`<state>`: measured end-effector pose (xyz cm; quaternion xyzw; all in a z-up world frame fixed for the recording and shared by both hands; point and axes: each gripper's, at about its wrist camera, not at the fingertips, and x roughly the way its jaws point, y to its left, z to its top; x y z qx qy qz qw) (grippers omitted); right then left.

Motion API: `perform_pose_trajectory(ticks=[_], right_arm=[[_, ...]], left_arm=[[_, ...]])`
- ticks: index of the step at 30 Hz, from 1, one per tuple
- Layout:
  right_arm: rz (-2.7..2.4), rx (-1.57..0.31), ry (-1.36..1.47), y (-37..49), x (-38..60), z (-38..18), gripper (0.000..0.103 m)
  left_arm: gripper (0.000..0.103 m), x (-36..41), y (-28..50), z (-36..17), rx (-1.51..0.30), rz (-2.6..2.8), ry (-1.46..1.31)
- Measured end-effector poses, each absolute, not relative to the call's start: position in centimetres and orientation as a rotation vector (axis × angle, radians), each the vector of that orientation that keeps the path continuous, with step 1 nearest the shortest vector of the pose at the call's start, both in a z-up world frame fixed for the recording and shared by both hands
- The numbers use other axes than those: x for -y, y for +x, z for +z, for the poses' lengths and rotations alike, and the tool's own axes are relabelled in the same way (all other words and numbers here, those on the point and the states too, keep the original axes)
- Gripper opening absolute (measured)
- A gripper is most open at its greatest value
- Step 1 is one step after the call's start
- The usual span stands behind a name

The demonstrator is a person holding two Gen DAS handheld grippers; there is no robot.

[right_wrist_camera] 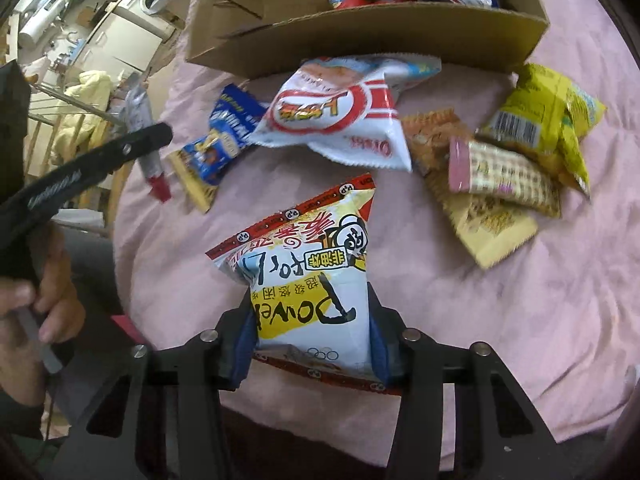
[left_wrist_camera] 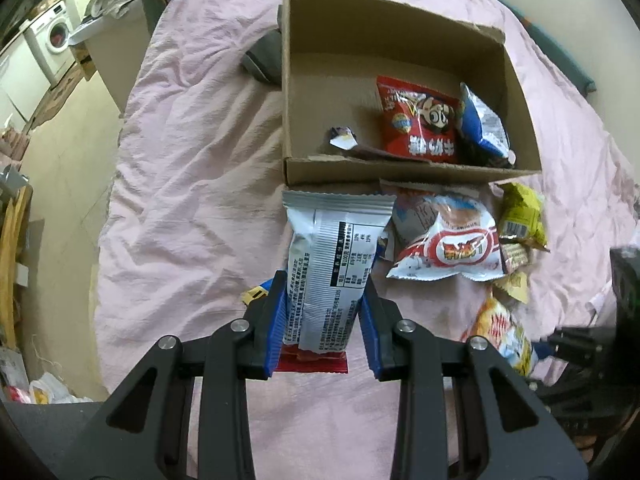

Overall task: Organize snacks
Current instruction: 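Grasp the white wrapped bar with the left gripper while the right gripper grasps the Dowel bag, then carry both packets over the box and open both grippers to drop them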

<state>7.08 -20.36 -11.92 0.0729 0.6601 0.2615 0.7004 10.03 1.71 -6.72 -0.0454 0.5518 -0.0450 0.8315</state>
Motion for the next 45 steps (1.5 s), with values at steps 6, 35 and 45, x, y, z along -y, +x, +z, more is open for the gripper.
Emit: perform_pose_trajectory(ticks=[6,35,45], right_arm=[[0.579,-1.369,0.195,6.3,21.3,-9.2,0.049],[0.323,-0.948,0.350,25.8,25.8,-2.7,0.049],[0.322,-0.995,0.412,27.3,27.0,-5.2,0.049]], left_arm=[[0.029,-2.4,9.7,-5.6,-1.155,-0.093,-0.144],[0.029,0.2,23.5,-1.2,-1.005,-0.073,-0.047],[0.029,0.7,24.9,-3.7,-1.022,-0.080,-0.059]])
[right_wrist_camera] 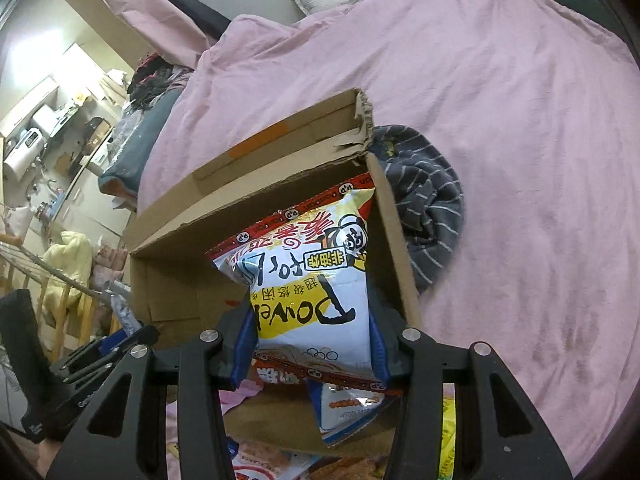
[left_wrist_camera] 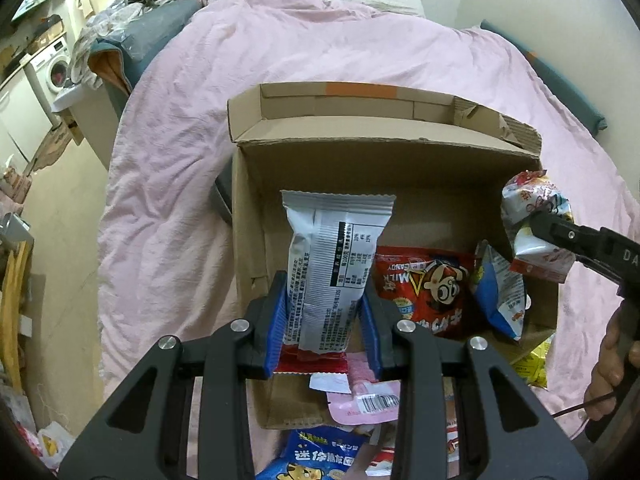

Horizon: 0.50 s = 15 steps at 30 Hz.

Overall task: Organize snacks
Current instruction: 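Carry both packets over the box and open both grippers to drop them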

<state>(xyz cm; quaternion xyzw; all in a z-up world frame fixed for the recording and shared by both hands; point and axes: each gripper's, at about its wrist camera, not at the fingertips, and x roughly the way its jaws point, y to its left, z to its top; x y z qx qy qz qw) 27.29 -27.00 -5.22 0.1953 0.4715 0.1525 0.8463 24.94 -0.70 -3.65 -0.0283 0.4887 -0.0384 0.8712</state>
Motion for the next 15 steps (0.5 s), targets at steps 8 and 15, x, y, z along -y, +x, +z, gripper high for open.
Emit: perform_pose_trajectory(ticks=[8,15], right_arm=[[0.333,-1.007,0.437,28.05,26.77,-6.06,0.051],[0.356,-0.999,0.460,28.34,26.68,-5.76,0.055]], left_arm=[[0.030,1.06,25.19,-3.69,-1.024,-0.088,-0.073],[0.030,1.08,25.20,-3.97,-1.039,-0.092,-0.082]])
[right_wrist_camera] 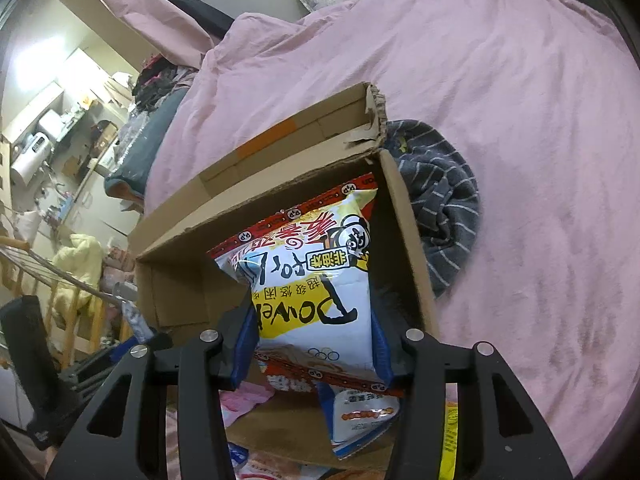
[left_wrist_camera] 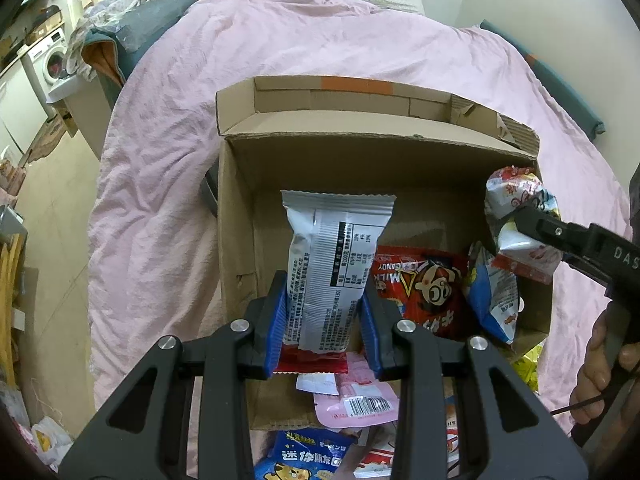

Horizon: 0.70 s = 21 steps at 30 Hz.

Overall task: Organize snacks
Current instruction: 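Carry both packets over the box and open both grippers to drop them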

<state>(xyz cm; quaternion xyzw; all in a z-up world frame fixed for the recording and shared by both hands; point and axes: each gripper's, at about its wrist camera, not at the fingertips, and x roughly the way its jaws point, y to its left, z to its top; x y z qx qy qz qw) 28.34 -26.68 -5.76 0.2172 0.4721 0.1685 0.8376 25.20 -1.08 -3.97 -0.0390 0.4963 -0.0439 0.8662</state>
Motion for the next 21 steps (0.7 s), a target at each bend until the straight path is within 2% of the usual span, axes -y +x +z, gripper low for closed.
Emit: perform_pose_trajectory(ticks=[2,4,7,18,19,21], right_arm=[[0.359,-0.969,0.466,28.2,26.7,-5.3,0.078],[0.353,-0.917,0.454,27.7,26.9,-4.4,0.083],[0.356,-0.871,0.432,27.1,27.2,-3.4,0.084],[0.363,-0.912,0.448,27.3,27.3,-4.1,0.084],[0.366,-0.911,0.442,27.2,27.2,-4.1,0.084],[0.371,-0.911,0.430,27.3,26.9,-4.0,0.084]], left_arm=[[0.030,1.1,25.2,-4.0,-1.038,-0.091,-0.083],[0.030,1.1,25.2,-4.0,-1.038,-0.092,-0.082],[0.030,1.1,25.1,-4.0,-1.037,-0.087,-0.083],[0.030,0.8,25.2,-4.3,-1.054,-0.081,-0.090],[0.031,0.8,25.3,-4.4,-1.063,-0.084,-0.093],[0.049,0.5,25.5,-4.6,-1.083,-0.085,-0.106]])
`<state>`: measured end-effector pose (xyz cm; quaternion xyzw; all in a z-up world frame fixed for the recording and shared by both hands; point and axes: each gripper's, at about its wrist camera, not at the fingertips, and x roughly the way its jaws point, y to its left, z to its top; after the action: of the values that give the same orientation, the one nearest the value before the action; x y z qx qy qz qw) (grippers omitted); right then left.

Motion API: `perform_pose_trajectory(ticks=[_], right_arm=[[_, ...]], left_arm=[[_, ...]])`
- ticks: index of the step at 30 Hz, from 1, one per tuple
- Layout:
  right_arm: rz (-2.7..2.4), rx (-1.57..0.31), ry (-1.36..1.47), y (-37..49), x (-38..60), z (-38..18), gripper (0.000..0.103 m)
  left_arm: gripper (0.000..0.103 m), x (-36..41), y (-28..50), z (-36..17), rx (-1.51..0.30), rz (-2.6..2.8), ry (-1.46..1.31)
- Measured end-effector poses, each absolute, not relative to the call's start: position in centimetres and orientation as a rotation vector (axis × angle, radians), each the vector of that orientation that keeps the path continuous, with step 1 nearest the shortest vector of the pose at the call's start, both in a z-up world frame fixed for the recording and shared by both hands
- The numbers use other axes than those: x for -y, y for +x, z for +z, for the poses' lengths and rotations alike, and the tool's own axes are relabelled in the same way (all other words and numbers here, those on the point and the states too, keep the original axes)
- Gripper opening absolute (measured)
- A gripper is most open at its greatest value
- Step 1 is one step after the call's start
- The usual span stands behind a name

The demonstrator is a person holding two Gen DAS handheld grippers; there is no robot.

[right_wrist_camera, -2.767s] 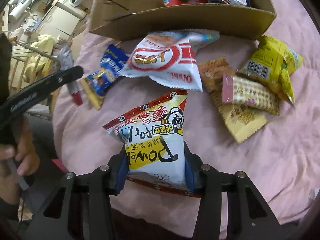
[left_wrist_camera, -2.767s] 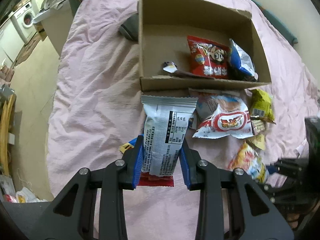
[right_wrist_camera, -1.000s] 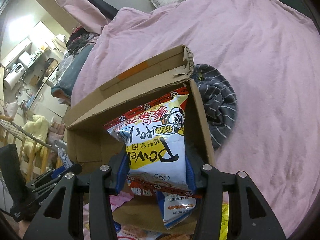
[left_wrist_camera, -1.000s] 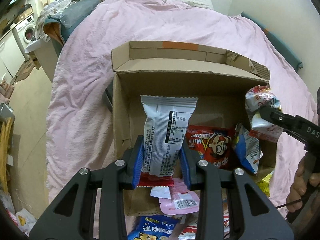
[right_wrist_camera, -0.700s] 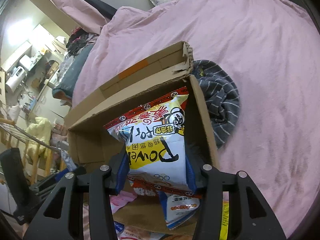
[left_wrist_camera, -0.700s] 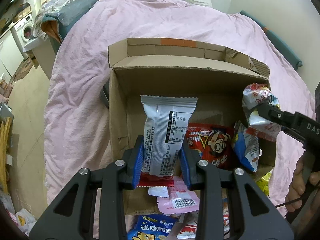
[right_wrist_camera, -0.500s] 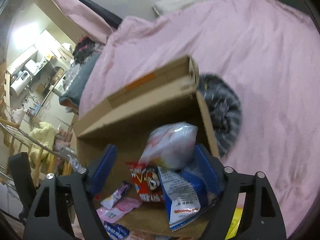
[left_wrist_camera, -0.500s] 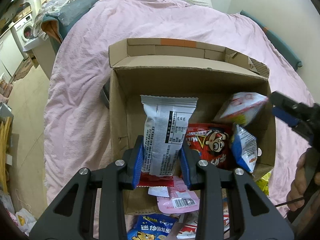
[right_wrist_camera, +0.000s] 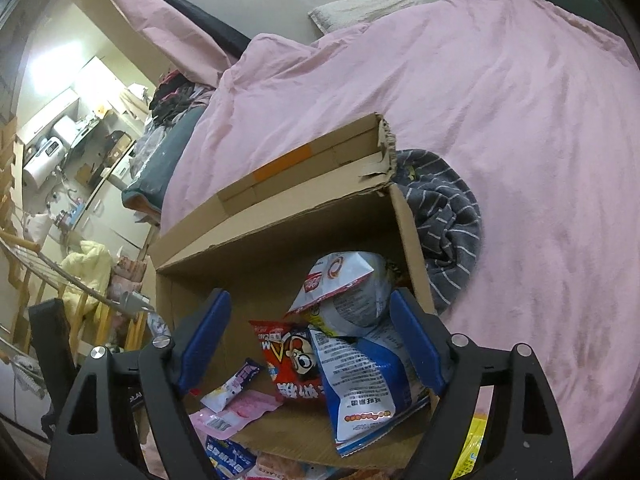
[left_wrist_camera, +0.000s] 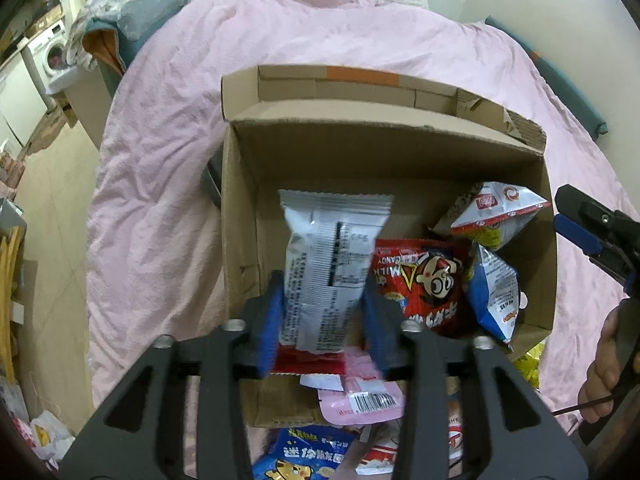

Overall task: Organize snacks
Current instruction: 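Carry both packets over the box and open both grippers to drop them, then withdraw both grippers from the box toward the snack pile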

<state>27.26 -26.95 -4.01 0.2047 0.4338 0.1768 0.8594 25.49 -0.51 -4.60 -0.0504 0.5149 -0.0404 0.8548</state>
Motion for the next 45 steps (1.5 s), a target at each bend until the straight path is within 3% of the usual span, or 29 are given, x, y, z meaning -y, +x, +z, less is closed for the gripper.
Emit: perform_pose_trajectory(ticks=[1,2,3,22,36,45], right_arm=[[0.372,-0.910,0.424,27.2,26.8,-4.0,0.084],[0.375,-0.910,0.419,27.3,26.7,-3.9,0.084],[0.377,-0.910,0.414,27.3,26.6,-3.9,0.084],[0.357,-0.913,0.405,25.5,27.1,-3.4,0.084],[0.324,-0.957,0.397,19.4,27.8,-3.8,0.084],[0.330,-1.014,0.393,15.8,27.2,-4.9,0.084]], left_arm=[[0.064,0.3,25.5,-4.6,-1.086,-0.082,-0.123],[0.071,0.1,25.5,-4.6,-1.081,-0.078,-0.133],[0.072,0.0,25.4,-4.5,-1.073,-0.072,-0.142],[0.073,0.0,24.1,-3.5,-1.040,-0.070,-0.129],[0.073,-2.1,19.2,-1.5,-0.986,-0.068,-0.082],[0.073,-1.5,16.1,-5.2,-1.163,-0.125,0.070]])
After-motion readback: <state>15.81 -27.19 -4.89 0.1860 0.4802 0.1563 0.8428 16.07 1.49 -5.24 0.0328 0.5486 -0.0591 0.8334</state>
